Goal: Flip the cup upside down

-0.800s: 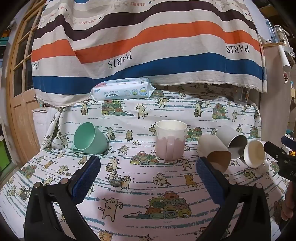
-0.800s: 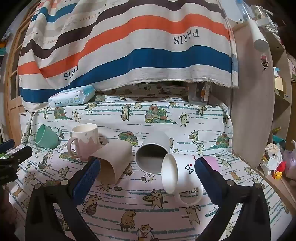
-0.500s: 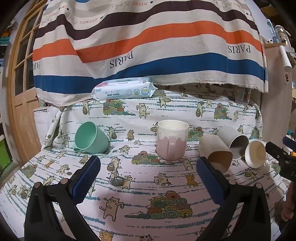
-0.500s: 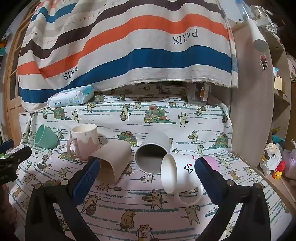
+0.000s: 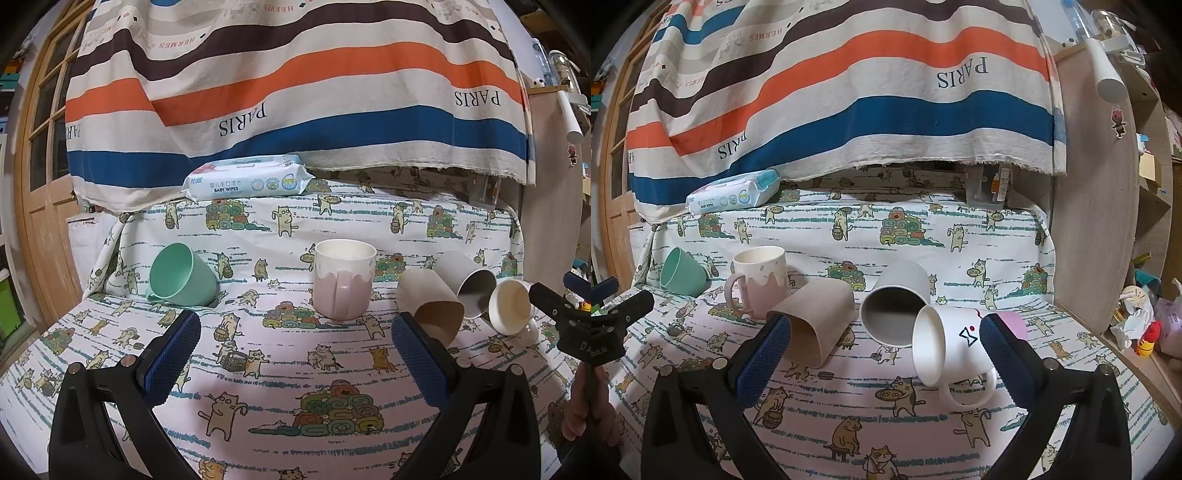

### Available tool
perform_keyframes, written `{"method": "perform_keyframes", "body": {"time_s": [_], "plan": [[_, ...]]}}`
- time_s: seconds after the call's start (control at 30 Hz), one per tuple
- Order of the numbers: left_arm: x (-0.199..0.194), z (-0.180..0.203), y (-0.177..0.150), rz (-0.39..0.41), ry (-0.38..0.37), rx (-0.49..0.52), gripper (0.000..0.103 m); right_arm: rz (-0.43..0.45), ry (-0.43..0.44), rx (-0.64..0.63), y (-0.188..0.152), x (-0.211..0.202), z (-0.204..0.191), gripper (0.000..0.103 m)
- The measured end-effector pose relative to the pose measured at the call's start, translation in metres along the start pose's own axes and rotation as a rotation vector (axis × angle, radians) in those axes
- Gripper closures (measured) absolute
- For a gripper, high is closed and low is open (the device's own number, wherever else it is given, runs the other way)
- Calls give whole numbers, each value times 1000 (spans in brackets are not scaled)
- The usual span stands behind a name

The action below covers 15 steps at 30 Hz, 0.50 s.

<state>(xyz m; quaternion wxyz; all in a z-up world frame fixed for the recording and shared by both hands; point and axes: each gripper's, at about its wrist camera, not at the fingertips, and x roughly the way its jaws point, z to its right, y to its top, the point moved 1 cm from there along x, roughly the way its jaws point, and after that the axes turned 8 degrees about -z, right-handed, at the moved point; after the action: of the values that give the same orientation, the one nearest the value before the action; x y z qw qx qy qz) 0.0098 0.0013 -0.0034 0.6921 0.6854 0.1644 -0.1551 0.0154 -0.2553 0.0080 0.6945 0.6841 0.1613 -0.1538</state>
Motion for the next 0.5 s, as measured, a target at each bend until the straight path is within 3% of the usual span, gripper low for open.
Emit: {"method": "perform_keyframes", "body": {"time_s": [0.5], "plan": [[1,-1,-1,-5,0,0,0,-4,2,-2,-1,1,-1,1]]}}
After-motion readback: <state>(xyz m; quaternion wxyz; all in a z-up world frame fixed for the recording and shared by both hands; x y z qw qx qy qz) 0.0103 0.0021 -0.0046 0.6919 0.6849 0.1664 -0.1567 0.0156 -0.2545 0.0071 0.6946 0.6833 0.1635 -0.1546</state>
